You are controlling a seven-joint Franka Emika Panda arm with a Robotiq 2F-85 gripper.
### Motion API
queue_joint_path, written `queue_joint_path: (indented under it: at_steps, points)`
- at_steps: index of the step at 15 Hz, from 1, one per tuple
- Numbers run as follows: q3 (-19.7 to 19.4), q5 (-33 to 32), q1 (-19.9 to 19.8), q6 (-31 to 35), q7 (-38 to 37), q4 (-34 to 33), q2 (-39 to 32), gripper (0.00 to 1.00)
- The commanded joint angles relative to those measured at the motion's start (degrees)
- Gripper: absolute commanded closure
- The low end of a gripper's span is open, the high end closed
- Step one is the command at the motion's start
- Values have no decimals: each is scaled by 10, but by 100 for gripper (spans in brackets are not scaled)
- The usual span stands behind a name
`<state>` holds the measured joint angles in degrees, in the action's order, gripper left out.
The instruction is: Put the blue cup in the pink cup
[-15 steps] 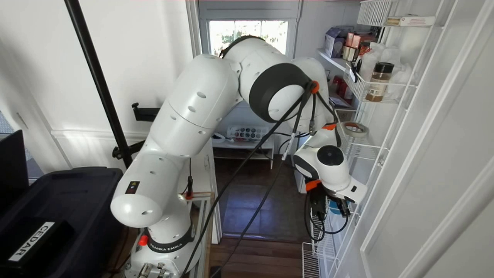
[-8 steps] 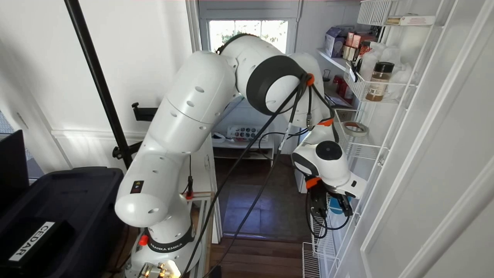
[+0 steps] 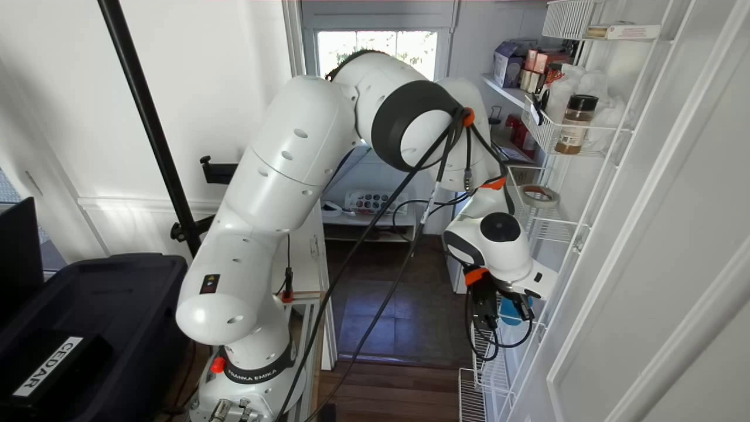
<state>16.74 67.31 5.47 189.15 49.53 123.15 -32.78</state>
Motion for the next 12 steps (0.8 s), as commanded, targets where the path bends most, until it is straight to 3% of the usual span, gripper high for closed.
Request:
queue_joint_path:
  at_steps: [1,7,12]
  points:
    - [-2,-3,-3,-21,3,6,12,100]
    - [19,7,-21,-4,9,22,51,99]
    - [103,8,-88,6,21,-10,71,99]
